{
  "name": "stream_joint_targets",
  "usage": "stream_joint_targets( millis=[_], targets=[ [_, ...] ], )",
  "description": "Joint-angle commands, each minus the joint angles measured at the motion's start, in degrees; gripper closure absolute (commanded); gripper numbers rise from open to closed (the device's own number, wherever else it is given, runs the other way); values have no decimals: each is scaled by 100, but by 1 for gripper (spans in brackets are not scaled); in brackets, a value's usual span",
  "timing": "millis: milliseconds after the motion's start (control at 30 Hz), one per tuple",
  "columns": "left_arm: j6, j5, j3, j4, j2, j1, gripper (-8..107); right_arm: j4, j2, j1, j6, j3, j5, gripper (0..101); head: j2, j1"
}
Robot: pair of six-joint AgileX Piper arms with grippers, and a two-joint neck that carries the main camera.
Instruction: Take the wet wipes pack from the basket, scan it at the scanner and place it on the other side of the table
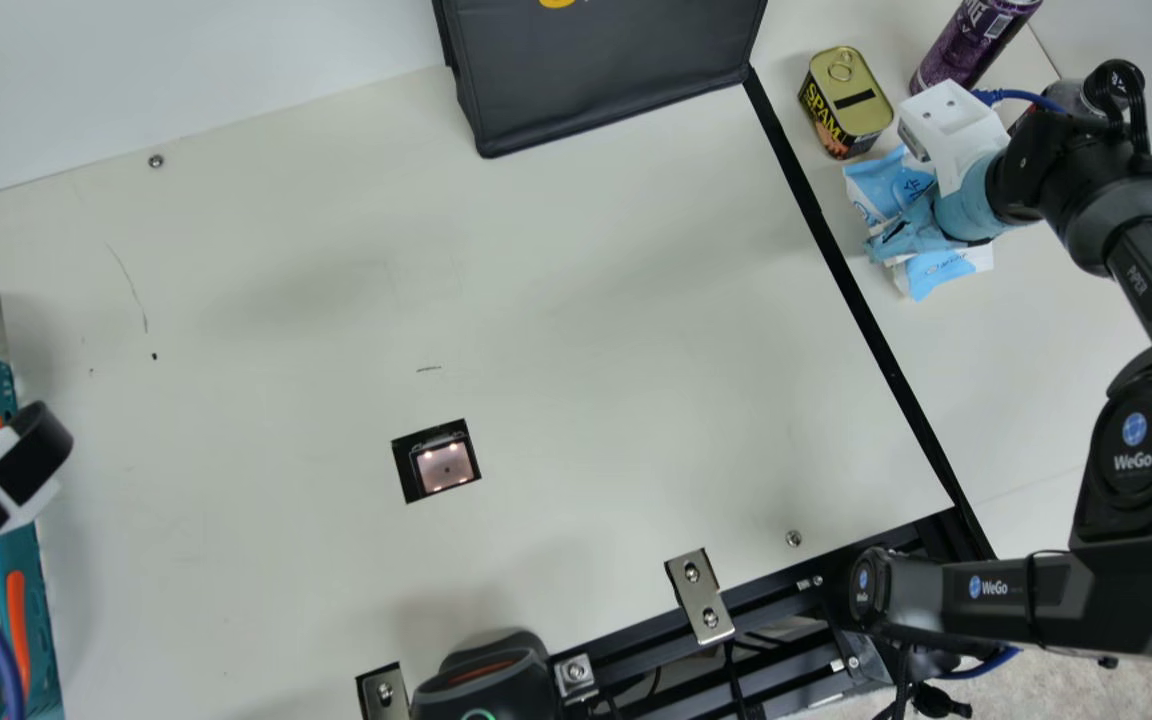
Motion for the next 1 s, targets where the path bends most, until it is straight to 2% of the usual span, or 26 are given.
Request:
stream_joint_targets(
  millis=[0, 333, 500, 600, 767, 967],
  targets=[
    [0, 0, 0, 0, 0, 0, 9, -108, -10, 18, 38, 25, 0, 38, -13, -166],
    [0, 0, 0, 0, 0, 0, 9, -1071, -217, 265, 609, 131, -101, 6, -13, -166],
    [0, 0, 0, 0, 0, 0, 9, -1520, -520, 534, 974, 91, 3, 6, -13, -166],
    [0, 0, 0, 0, 0, 0, 9, -1618, -758, 766, 1119, 10, 134, 6, -13, -166],
    [0, 0, 0, 0, 0, 0, 9, -1495, -1206, 1218, 1259, -235, 485, 6, -13, -166],
    [0, 0, 0, 0, 0, 0, 9, -1155, -1717, 1844, 1501, -669, 1084, 6, -13, -166]
  ],
)
